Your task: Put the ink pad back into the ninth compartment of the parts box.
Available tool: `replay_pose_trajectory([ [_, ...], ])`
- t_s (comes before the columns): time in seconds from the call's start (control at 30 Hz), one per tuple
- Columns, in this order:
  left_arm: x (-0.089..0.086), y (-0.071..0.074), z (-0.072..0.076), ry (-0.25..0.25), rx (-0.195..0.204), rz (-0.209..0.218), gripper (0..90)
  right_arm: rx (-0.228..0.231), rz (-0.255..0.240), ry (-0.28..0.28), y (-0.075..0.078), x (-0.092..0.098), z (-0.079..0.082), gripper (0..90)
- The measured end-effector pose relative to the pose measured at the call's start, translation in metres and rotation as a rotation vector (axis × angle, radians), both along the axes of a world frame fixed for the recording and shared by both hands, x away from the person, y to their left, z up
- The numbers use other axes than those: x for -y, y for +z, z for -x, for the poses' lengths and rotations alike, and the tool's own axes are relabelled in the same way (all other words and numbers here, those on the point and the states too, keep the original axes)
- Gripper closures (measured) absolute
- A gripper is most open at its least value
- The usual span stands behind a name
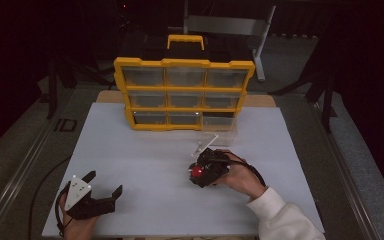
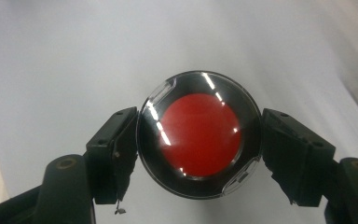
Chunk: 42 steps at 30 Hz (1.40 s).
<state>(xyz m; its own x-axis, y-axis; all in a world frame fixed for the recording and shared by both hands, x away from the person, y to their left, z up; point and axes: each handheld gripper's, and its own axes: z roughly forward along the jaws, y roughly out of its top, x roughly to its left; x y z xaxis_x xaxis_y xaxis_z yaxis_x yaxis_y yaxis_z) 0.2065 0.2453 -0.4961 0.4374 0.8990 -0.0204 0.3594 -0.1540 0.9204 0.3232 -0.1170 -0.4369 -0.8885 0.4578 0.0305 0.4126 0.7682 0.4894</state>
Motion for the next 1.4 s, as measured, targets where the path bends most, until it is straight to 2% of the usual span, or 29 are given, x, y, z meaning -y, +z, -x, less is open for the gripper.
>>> replay_pose_trajectory([
  [0.43, 0.0, 0.0, 0.0, 0.0, 0.001, 0.0, 0.0, -0.003, -0.038, -0.043, 0.014, 0.002, -0.008, 29.7],
  [1.4, 0.0, 0.0, 0.0, -0.001, -0.002, 0.003, 0.0, 0.013, -0.068, -0.131, 0.039, 0.009, -0.033, 29.7],
])
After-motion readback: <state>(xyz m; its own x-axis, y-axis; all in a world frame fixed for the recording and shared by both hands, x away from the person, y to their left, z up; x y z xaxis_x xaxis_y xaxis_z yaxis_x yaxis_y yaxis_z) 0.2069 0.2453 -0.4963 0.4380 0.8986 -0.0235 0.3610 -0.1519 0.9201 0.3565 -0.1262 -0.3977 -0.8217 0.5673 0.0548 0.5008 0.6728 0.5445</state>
